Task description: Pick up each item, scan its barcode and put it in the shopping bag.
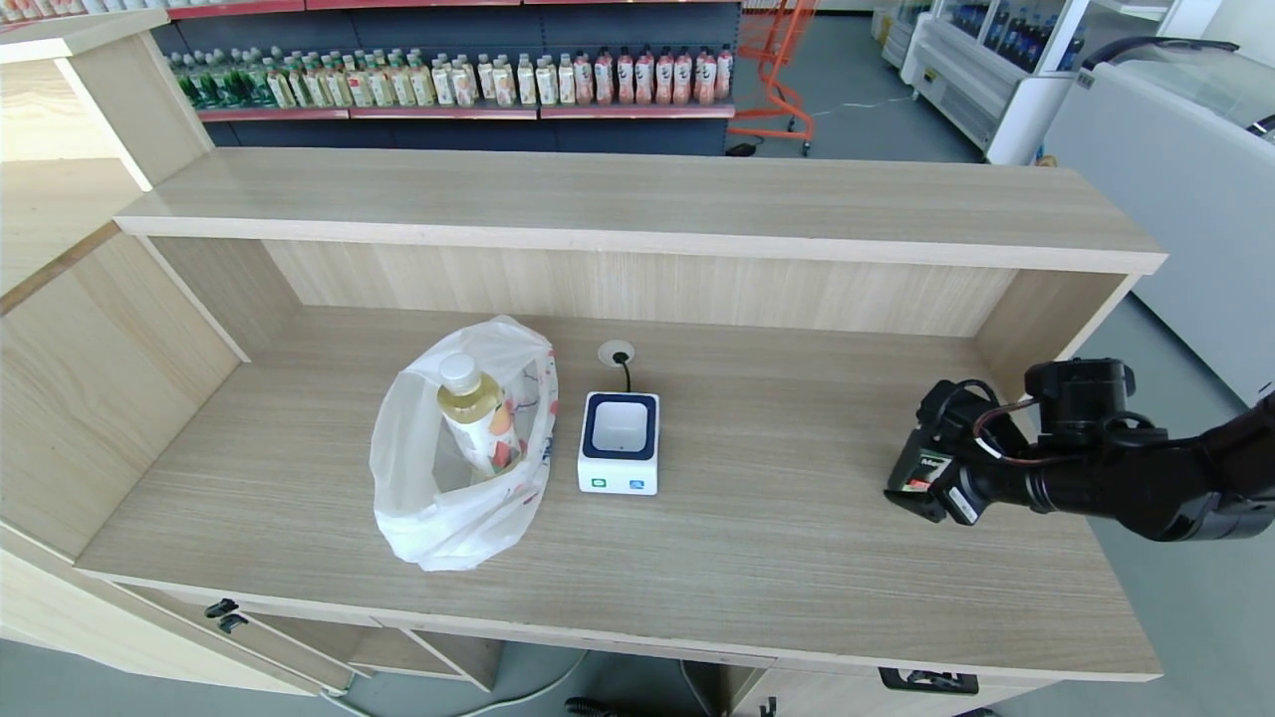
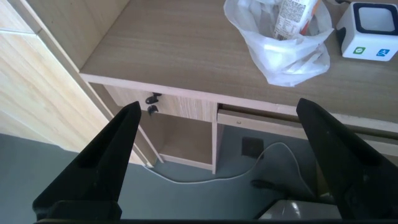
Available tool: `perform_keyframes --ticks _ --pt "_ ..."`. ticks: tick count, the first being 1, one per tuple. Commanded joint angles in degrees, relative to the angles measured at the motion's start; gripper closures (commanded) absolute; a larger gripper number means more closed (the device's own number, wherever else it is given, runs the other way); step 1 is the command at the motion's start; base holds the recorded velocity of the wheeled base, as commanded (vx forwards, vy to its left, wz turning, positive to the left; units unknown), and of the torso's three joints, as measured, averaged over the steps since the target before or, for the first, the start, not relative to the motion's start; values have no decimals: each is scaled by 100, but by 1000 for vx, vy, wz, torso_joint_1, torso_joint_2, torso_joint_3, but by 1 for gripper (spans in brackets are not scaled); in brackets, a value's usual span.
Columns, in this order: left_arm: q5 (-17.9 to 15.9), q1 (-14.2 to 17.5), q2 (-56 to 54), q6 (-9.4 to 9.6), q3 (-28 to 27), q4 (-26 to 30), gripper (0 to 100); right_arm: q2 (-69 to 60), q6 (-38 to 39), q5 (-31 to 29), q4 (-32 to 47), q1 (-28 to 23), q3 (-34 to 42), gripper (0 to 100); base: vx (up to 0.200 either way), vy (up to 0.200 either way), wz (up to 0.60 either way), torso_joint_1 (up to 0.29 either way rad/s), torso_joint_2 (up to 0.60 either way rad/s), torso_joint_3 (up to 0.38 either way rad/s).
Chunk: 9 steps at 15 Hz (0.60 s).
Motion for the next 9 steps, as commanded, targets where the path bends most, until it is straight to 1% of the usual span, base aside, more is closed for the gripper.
perform_keyframes --ticks 1,4,6,7,9 --pt "1 0 0 2 0 1 0 63 -1 25 -1 62 -54 100 0 0 0 0 0 0" --pt "1 0 0 2 0 1 0 28 8 25 -10 141 -45 100 0 0 0 0 0 0" --pt "1 0 9 2 0 1 0 -148 -1 25 -18 141 95 100 0 0 0 0 0 0" --pt "1 0 0 2 0 1 0 -333 -1 34 -80 167 227 100 0 0 0 0 0 0" --pt "1 0 0 2 0 1 0 -921 -1 34 -335 150 781 100 0 0 0 0 0 0"
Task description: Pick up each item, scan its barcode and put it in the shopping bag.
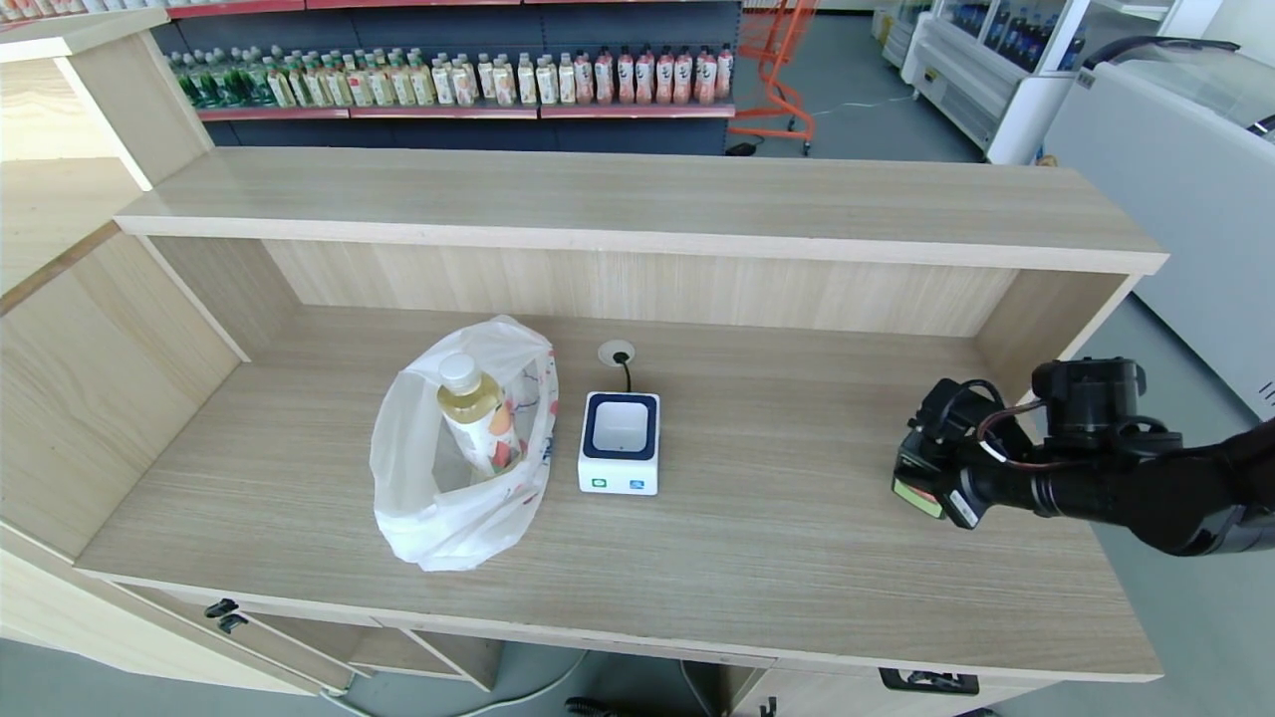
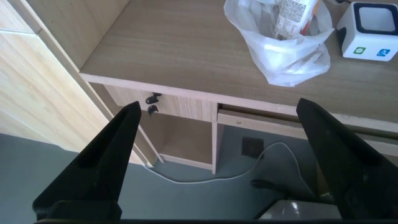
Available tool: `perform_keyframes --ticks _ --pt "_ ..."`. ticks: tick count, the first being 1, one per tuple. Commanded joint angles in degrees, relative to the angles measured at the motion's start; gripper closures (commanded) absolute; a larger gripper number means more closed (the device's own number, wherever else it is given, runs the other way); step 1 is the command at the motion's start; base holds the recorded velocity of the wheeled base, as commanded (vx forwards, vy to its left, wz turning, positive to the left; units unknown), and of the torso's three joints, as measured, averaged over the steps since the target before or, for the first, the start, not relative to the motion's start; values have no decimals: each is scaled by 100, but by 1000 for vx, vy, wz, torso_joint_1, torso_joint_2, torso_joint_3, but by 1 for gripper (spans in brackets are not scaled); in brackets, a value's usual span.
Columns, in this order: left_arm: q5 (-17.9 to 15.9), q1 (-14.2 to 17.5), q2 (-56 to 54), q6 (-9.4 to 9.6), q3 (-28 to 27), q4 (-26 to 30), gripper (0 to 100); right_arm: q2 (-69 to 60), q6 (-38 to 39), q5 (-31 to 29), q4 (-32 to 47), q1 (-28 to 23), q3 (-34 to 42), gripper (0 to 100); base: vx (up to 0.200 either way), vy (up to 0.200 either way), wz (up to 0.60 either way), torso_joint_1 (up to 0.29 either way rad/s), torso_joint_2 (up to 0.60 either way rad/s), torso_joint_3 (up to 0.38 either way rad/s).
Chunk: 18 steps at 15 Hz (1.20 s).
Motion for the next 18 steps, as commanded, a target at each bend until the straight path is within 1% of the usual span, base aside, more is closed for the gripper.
perform_keyframes --ticks 1,2,3,4,5,6,7,8,9,11,13,14,15,17,18 --pt "1 0 0 0 0 0 0 -824 -5 6 -267 -33 693 100 0 0 0 0 0 0" --pt "1 0 0 0 0 0 0 -1457 -22 32 -750 -147 1370 100 0 0 0 0 0 0" --pt "1 0 0 0 0 0 0 -1800 -110 50 -1102 -173 1678 100 0 0 0 0 0 0" --pt "1 0 0 0 0 0 0 -2072 -488 58 -1330 -182 1836 100 0 0 0 0 0 0" --pt "1 0 0 0 0 0 0 -2204 -1138 217 -1506 -182 1906 100 0 0 0 0 0 0" --pt "1 0 0 0 0 0 0 -2195 -1754 709 -1743 -182 1950 100 0 0 0 0 0 0" --pt "1 0 9 0 0 0 0 -2169 -2149 1166 -1796 -173 2003 100 0 0 0 0 0 0" --pt "1 0 0 0 0 0 0 -2108 -3467 2282 -1761 -156 2021 100 0 0 0 0 0 0" --pt "10 0 9 0 0 0 0 -2055 -4549 2792 -1717 -121 1977 100 0 0 0 0 0 0" --pt "1 0 9 0 0 0 0 -2072 -6640 3477 -1708 -77 1792 100 0 0 0 0 0 0" --pt "1 0 0 0 0 0 0 -2116 -8328 3917 -1673 486 1968 100 0 0 0 0 0 0" --pt "1 0 0 0 0 0 0 -2090 -8802 4145 -1532 776 1994 100 0 0 0 0 0 0" --pt "10 0 9 0 0 0 0 -2072 -9101 4268 -1409 1004 1985 100 0 0 0 0 0 0" --pt "1 0 0 0 0 0 0 -1949 -9550 4426 -1400 1646 1924 100 0 0 0 0 0 0" --pt "1 0 0 0 0 0 0 -1905 -9796 4497 -1400 1822 1898 100 0 0 0 0 0 0"
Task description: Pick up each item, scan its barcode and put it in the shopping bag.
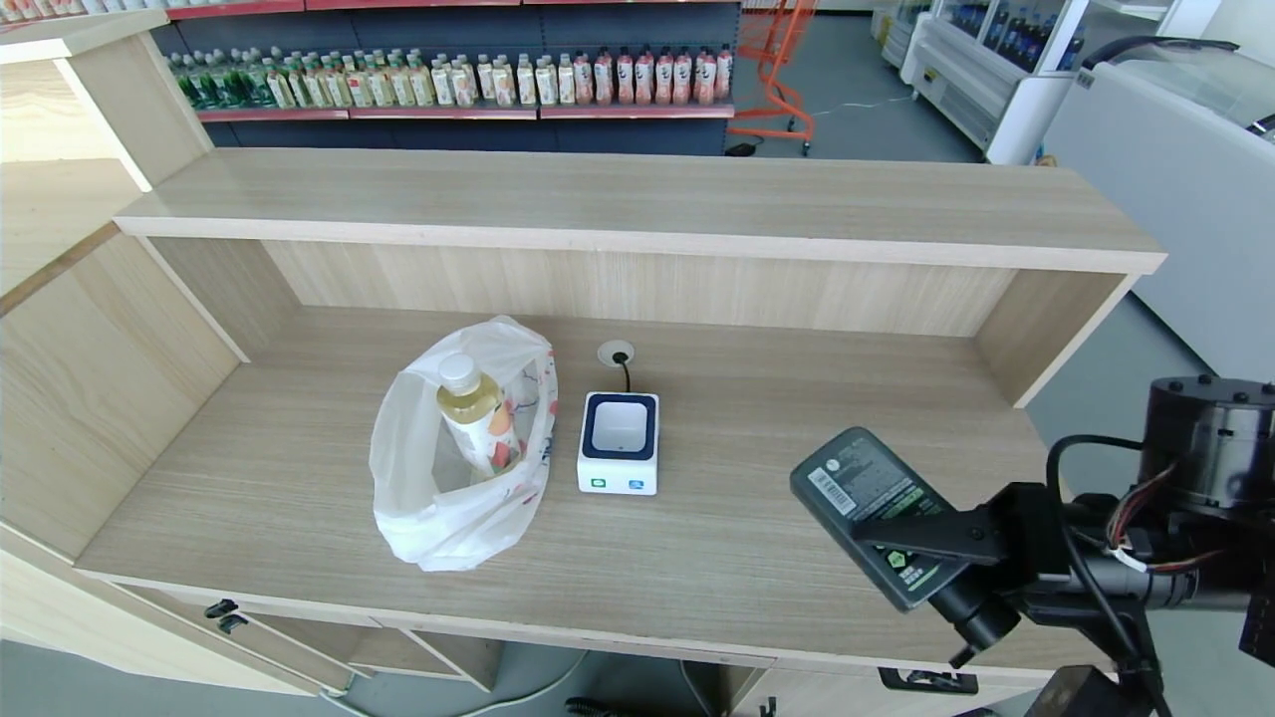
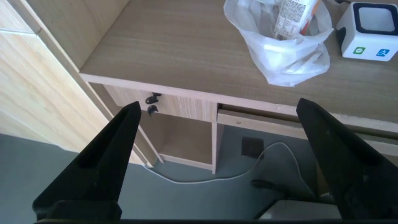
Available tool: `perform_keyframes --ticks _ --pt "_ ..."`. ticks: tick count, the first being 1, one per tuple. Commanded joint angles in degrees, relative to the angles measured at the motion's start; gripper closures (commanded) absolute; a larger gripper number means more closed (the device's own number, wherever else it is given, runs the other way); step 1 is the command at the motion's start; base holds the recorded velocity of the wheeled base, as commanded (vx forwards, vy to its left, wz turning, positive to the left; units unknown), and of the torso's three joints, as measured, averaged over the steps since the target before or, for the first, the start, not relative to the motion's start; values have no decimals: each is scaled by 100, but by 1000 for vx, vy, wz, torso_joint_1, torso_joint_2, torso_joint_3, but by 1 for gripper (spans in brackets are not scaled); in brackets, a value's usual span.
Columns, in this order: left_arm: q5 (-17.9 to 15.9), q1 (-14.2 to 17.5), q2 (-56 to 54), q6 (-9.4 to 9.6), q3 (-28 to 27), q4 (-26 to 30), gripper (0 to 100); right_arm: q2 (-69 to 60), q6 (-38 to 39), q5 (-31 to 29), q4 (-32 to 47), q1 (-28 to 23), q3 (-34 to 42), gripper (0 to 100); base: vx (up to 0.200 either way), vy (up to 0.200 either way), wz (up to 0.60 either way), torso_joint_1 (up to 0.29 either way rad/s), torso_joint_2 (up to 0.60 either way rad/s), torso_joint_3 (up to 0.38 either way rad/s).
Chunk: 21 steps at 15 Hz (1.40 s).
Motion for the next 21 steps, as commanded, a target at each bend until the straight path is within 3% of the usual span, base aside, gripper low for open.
perform_keyframes --ticks 1,5,7,10,21 --pt "0 0 0 0 0 0 0 124 -435 123 -2 441 -66 100 0 0 0 0 0 0" --pt "0 0 0 0 0 0 0 142 -1130 597 15 476 -39 100 0 0 0 0 0 0" --pt "9 0 0 0 0 0 0 195 -1314 606 15 758 -48 100 0 0 0 0 0 0" --pt "0 0 0 0 0 0 0 300 -1376 597 6 1083 -66 100 0 0 0 0 0 0" --pt "0 0 0 0 0 0 0 116 -1446 597 24 1092 -57 100 0 0 0 0 0 0"
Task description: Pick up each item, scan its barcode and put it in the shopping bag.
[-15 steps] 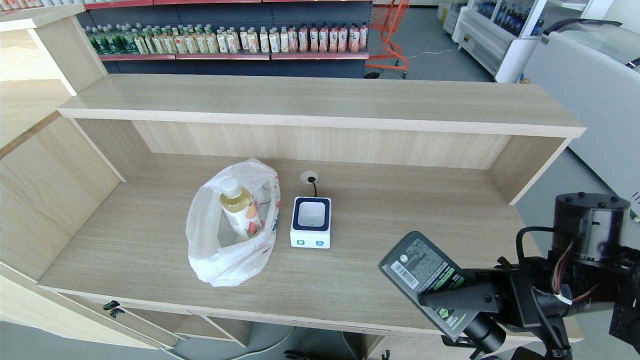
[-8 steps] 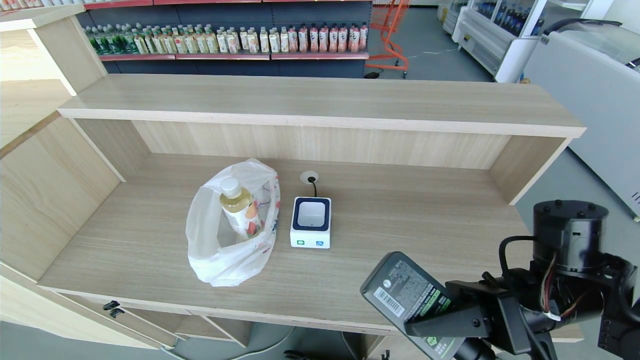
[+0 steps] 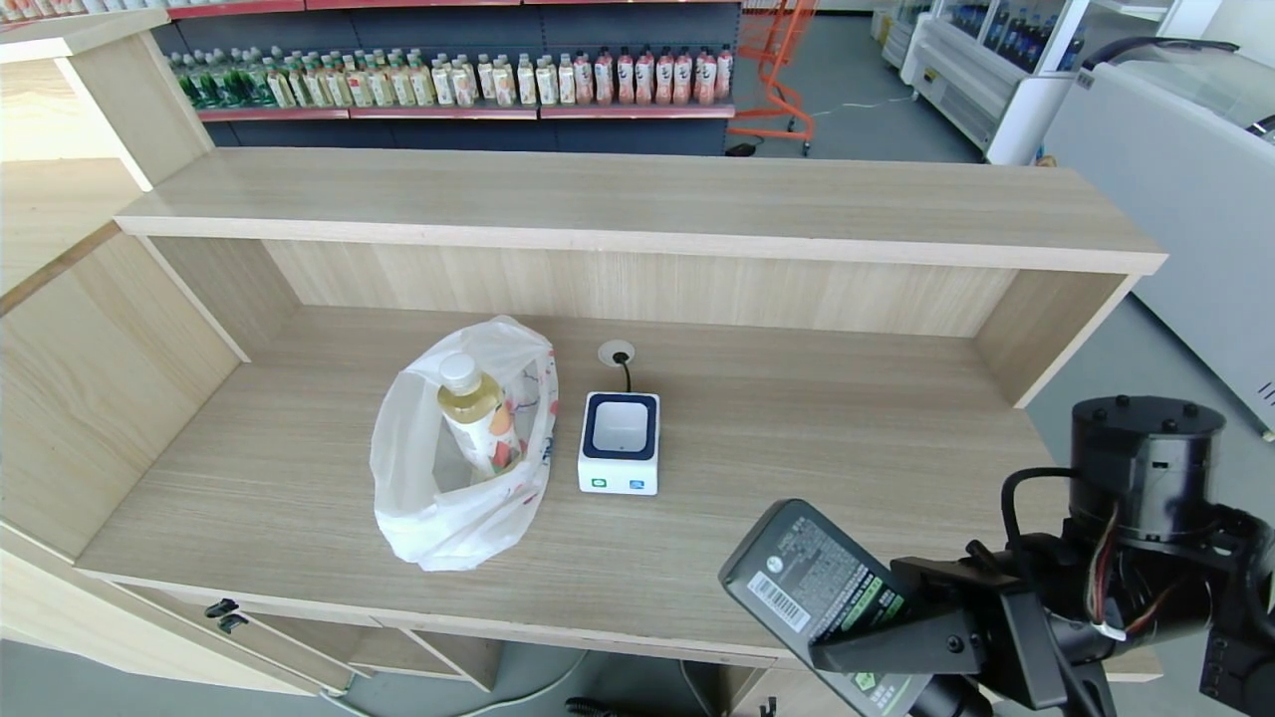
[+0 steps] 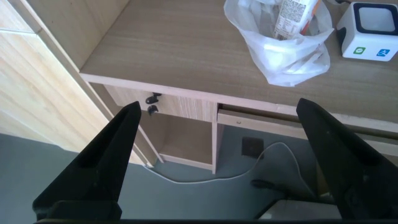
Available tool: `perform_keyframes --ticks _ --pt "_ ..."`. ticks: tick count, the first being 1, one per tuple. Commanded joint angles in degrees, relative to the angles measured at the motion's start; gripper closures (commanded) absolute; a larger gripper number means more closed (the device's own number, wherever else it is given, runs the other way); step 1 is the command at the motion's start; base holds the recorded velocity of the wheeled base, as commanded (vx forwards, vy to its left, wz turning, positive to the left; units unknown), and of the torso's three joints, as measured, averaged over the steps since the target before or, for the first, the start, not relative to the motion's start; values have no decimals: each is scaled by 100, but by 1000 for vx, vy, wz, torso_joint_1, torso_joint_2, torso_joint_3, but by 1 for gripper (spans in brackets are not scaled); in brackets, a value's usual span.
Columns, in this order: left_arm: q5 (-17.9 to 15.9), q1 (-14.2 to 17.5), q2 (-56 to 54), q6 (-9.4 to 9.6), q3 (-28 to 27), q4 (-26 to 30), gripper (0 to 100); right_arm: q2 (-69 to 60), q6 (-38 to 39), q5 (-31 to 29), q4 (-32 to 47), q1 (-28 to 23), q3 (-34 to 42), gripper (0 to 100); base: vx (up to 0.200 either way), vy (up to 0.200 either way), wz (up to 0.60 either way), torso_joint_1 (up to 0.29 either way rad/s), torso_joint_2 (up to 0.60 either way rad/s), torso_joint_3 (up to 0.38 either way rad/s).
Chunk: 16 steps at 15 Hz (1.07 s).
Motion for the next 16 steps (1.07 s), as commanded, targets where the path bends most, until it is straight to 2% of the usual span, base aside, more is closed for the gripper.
perform_keyframes --ticks 1,9,12,16 --pt "3 0 0 0 0 1 0 -39 7 1 -3 1 -9 100 0 0 0 0 0 0" --pt "3 0 0 0 0 1 0 -127 34 10 6 9 -9 100 0 0 0 0 0 0" --pt "3 0 9 0 0 1 0 -206 34 10 24 159 -1 100 0 0 0 0 0 0" --pt "3 0 0 0 0 1 0 -391 51 10 401 159 -27 100 0 0 0 0 0 0"
